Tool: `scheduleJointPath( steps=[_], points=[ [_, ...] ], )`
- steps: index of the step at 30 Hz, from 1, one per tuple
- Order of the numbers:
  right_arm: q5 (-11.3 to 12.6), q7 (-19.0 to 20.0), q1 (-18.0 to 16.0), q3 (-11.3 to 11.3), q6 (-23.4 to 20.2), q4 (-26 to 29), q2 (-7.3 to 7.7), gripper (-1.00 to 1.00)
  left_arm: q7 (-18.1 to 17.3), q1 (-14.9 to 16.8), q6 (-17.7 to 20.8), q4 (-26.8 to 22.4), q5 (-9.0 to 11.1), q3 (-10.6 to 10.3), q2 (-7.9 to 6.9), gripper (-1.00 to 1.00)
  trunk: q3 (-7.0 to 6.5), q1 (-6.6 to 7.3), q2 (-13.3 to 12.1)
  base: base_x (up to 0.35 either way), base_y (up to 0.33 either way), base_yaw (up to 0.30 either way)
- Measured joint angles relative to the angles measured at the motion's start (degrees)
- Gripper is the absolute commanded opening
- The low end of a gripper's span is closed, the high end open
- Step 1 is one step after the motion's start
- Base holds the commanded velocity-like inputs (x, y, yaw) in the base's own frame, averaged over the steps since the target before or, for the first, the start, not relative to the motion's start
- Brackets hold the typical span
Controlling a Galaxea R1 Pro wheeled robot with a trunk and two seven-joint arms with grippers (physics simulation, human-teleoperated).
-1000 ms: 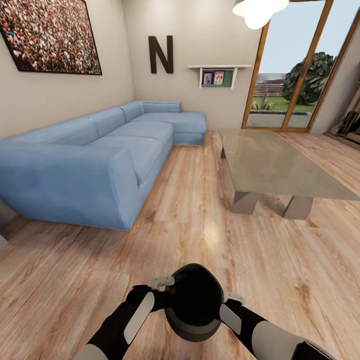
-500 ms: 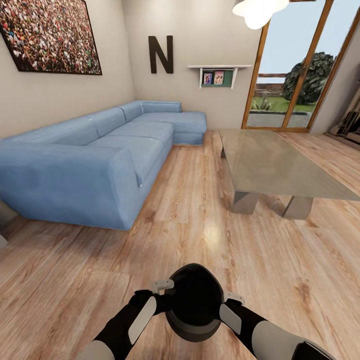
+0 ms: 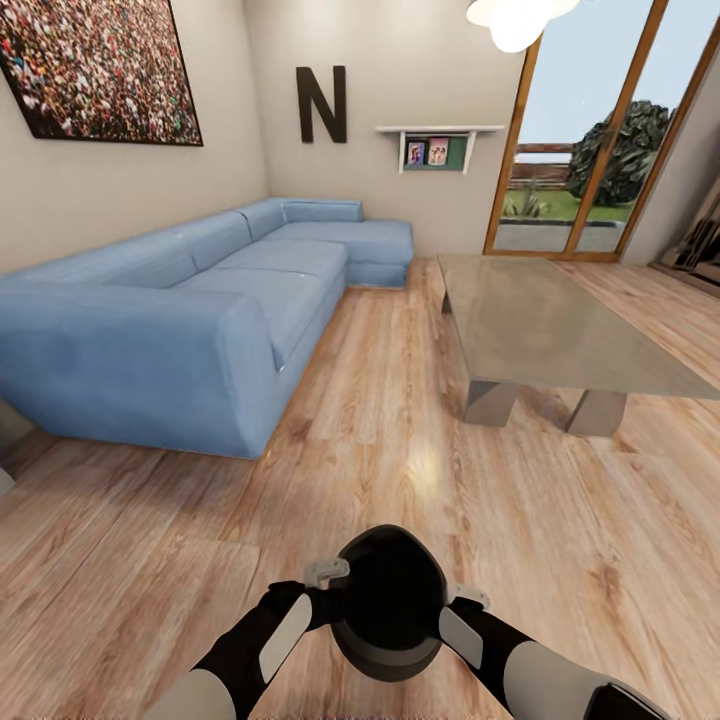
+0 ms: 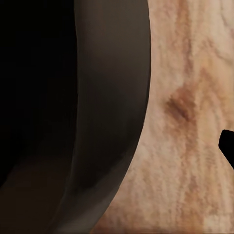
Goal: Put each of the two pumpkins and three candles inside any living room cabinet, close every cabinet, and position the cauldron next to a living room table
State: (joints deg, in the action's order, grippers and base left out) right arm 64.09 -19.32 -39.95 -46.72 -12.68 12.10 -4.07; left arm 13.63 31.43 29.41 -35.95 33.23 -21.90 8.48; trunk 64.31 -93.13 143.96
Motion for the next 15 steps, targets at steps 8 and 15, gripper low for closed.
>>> scheduleJointPath(
  steps=[8,15],
  points=[
    [0.0,0.0,0.0,0.0,0.0,0.0,0.00,1.00,0.0,0.0,0.0,0.1,0.0,0.0,0.02,1.00,1.77,-0.21,0.1,0.000,0.000,0.000],
    [-0.2,0.0,0.0,0.1,0.0,0.1,-0.01,1.00,0.0,0.0,-0.2,0.3,0.0,0.0,0.00,1.00,2.00,-0.23,0.1,0.000,0.000,0.000]
  ],
)
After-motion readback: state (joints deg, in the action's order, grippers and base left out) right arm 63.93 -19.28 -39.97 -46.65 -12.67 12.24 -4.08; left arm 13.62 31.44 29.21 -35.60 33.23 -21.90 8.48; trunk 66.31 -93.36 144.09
